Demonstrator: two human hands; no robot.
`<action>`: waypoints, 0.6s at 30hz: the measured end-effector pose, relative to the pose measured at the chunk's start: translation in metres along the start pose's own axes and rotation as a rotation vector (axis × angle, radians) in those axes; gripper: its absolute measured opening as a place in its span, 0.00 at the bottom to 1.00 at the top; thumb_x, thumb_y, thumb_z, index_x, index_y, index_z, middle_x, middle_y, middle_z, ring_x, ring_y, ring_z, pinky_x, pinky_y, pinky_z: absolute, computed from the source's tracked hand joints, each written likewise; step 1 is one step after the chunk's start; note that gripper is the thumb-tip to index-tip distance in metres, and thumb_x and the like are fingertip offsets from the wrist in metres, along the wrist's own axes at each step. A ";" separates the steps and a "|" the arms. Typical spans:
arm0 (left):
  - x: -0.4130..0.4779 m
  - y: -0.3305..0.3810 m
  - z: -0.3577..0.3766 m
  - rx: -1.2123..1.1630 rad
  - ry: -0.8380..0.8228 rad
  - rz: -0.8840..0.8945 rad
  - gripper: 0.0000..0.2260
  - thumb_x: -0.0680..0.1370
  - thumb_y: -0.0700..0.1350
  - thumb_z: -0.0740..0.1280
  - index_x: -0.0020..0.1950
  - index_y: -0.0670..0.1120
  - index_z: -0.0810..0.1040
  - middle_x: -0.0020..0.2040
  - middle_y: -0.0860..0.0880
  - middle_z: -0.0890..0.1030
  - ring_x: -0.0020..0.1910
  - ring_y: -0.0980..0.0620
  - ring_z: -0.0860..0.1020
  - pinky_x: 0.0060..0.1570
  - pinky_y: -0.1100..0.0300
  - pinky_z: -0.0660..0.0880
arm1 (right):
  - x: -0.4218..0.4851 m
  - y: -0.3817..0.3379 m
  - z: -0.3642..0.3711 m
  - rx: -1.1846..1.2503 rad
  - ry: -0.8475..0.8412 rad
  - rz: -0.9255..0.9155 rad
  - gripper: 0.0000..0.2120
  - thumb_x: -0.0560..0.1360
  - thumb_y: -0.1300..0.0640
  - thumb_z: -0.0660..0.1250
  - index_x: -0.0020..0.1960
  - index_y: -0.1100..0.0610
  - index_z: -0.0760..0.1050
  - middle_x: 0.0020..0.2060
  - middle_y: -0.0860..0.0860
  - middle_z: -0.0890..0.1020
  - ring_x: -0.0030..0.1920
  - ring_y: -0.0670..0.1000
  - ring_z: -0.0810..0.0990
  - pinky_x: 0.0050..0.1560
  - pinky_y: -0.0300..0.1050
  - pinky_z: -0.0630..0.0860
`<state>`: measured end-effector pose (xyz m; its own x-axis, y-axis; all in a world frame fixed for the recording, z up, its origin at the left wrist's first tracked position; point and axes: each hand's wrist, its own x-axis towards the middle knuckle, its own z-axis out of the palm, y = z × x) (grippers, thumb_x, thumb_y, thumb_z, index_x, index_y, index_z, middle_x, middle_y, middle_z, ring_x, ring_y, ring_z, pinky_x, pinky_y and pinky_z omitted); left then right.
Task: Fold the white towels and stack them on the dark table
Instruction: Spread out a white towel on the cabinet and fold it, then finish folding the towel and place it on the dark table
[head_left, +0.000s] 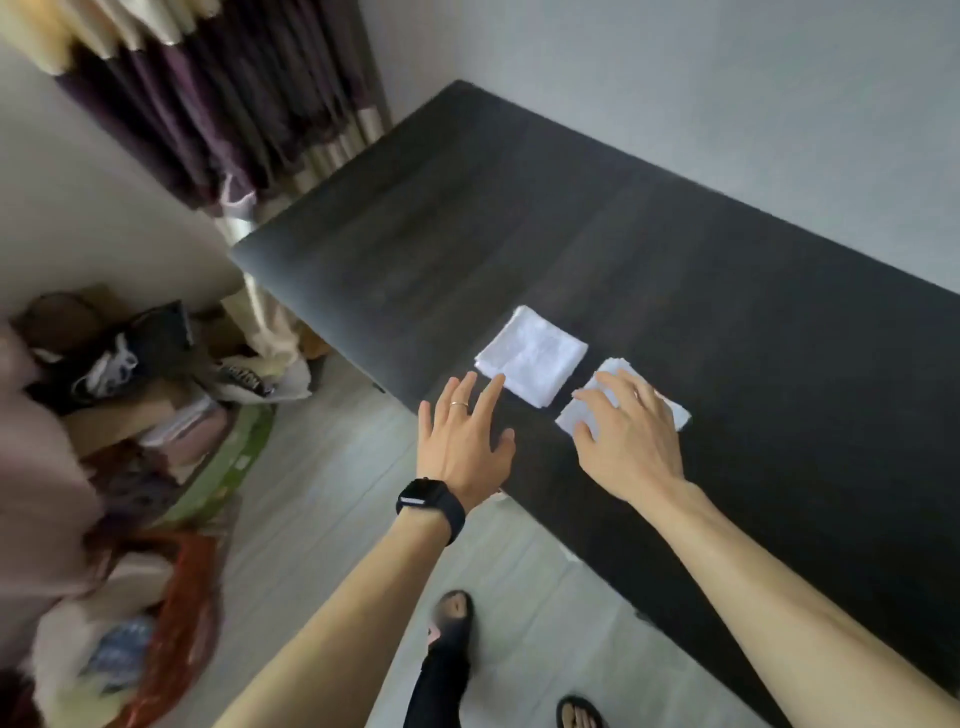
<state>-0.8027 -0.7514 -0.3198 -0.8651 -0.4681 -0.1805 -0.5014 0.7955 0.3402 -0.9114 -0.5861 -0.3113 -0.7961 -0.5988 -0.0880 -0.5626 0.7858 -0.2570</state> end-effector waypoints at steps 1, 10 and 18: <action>-0.018 -0.013 -0.009 -0.034 0.035 -0.093 0.28 0.79 0.54 0.62 0.78 0.58 0.55 0.79 0.48 0.57 0.79 0.45 0.50 0.76 0.42 0.48 | -0.001 -0.017 -0.007 0.048 -0.008 -0.064 0.17 0.76 0.51 0.66 0.65 0.50 0.76 0.69 0.50 0.73 0.72 0.54 0.66 0.66 0.55 0.70; -0.365 -0.137 -0.082 -0.103 0.473 -0.924 0.26 0.76 0.56 0.63 0.74 0.54 0.67 0.74 0.48 0.68 0.75 0.46 0.62 0.71 0.43 0.61 | -0.154 -0.280 -0.018 0.123 -0.349 -0.881 0.16 0.76 0.49 0.65 0.63 0.46 0.76 0.63 0.46 0.79 0.66 0.54 0.71 0.66 0.49 0.70; -0.756 -0.124 -0.045 -0.071 0.759 -1.603 0.25 0.75 0.54 0.64 0.72 0.52 0.71 0.70 0.46 0.73 0.70 0.44 0.69 0.68 0.46 0.65 | -0.482 -0.440 0.009 0.015 -0.561 -1.600 0.17 0.75 0.47 0.65 0.64 0.46 0.76 0.59 0.49 0.81 0.63 0.57 0.74 0.61 0.53 0.74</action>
<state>-0.0863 -0.5134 -0.1845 0.6335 -0.7701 0.0745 -0.7478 -0.5847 0.3145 -0.2781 -0.6440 -0.1643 0.6989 -0.7131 -0.0545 -0.6614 -0.6156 -0.4285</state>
